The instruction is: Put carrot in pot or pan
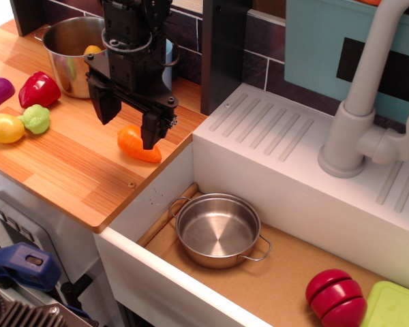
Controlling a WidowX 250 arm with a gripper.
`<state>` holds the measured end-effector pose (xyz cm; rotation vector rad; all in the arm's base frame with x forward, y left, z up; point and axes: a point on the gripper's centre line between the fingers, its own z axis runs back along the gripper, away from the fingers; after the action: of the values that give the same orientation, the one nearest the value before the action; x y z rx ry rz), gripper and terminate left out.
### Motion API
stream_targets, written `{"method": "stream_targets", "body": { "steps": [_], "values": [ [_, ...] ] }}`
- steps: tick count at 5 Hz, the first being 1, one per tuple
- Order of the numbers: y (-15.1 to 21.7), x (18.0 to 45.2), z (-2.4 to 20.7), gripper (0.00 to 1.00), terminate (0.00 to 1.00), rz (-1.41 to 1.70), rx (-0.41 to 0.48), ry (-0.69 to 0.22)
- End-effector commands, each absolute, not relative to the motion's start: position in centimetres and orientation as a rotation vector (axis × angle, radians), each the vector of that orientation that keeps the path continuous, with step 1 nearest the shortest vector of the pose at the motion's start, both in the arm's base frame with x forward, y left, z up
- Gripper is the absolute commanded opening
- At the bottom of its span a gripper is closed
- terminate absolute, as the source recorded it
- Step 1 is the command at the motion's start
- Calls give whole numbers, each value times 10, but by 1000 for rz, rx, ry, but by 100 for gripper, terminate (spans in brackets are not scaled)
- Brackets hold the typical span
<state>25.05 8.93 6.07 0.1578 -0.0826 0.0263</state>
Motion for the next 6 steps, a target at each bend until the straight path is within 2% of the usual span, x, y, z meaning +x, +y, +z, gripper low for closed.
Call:
{"method": "stream_targets", "body": {
  "steps": [1, 2, 4, 6],
  "values": [
    [89, 251, 61, 100, 0, 26, 158, -83],
    [92, 258, 64, 100, 0, 134, 213, -86],
    [94, 271, 71, 100, 0, 278, 262, -123],
    [98, 284, 66, 100, 0, 448, 310, -216]
  ]
}}
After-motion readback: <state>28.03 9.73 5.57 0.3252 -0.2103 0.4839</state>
